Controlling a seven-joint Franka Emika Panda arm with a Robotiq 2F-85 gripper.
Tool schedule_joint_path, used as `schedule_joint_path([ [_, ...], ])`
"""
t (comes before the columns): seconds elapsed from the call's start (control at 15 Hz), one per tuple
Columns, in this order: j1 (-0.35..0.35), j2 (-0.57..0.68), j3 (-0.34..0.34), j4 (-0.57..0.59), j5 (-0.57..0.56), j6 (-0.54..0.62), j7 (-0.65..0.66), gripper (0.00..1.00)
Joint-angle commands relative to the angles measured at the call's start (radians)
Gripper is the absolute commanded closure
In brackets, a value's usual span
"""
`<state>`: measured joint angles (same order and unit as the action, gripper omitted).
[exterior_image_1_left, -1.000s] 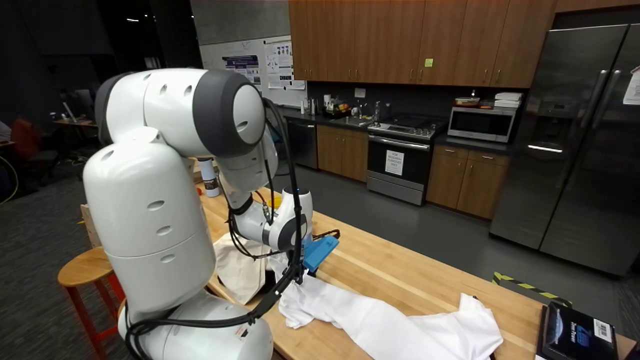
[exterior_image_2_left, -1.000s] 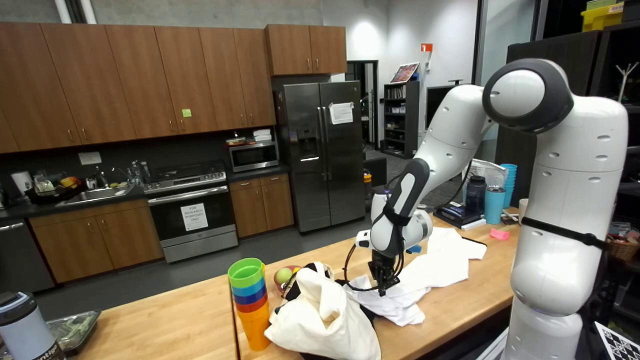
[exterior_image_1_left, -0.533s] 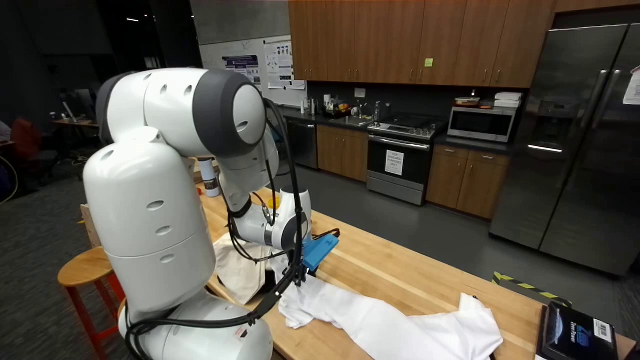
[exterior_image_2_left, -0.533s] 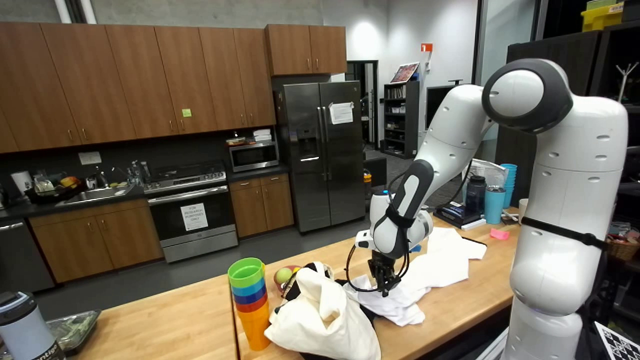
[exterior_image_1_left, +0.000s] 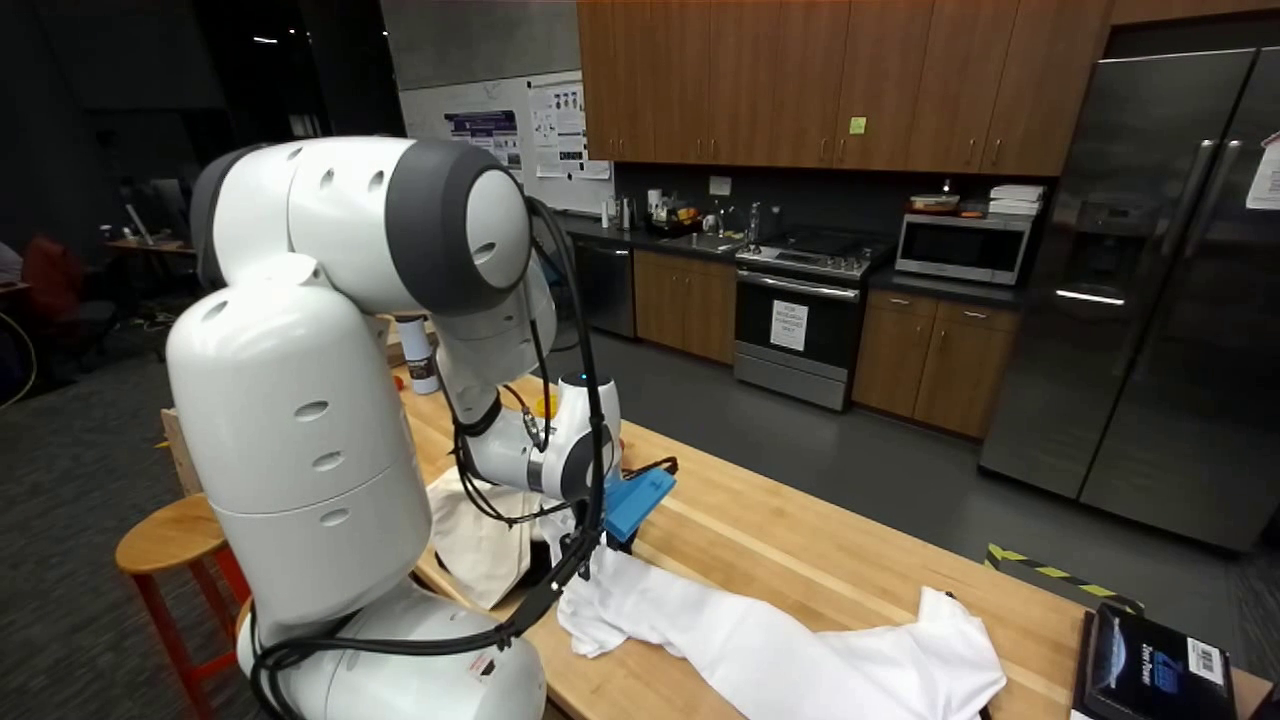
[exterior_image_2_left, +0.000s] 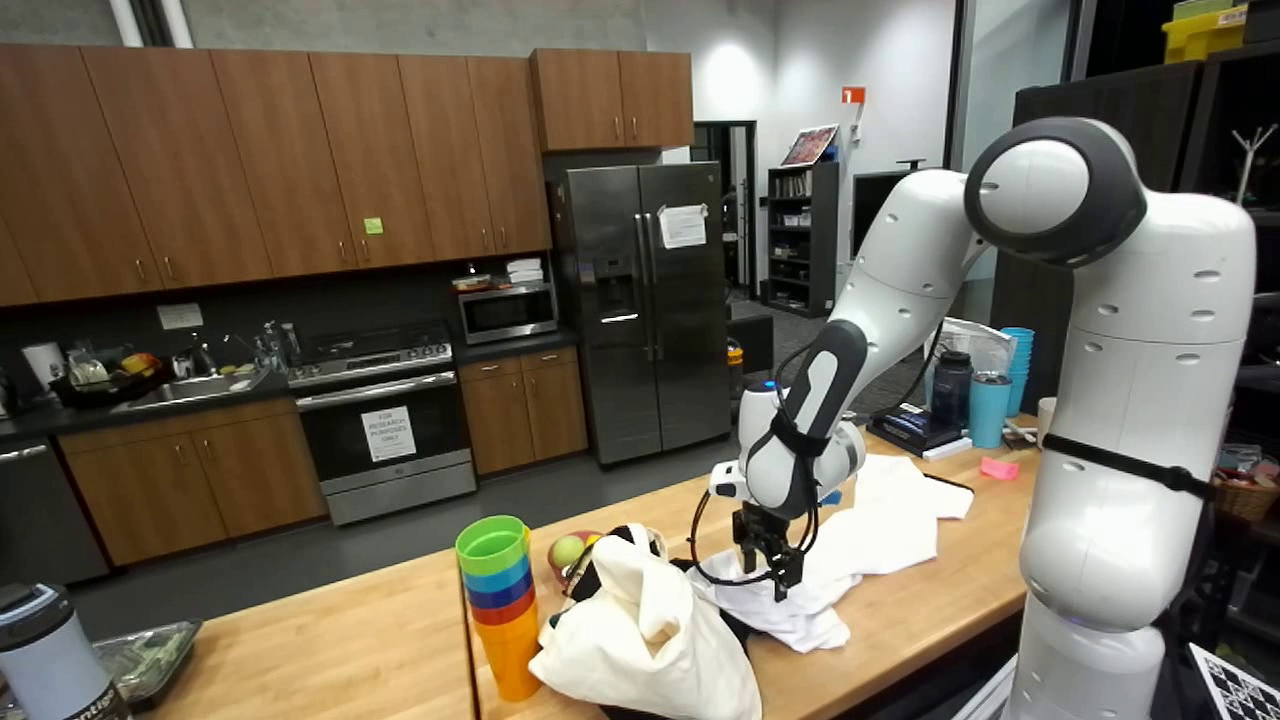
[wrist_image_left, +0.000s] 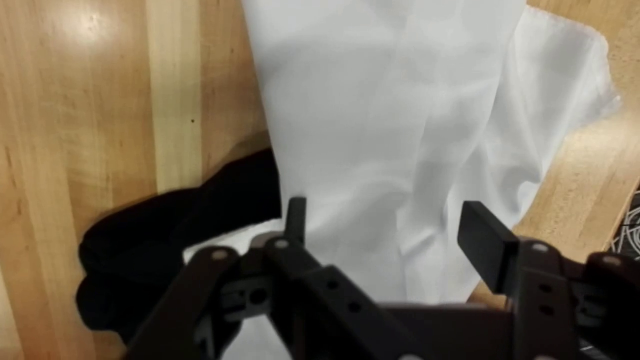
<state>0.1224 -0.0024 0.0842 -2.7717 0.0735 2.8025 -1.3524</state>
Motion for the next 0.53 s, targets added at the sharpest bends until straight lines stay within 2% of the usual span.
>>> schedule_joint_path([
  [0.0, -0.004, -0.001, 0.01, -0.001, -0.006, 0.006, 0.012, 0.0],
  [0.47, -0.005, 0.009, 0.01, 0.0, -0.005, 0.011, 0.012, 0.0],
])
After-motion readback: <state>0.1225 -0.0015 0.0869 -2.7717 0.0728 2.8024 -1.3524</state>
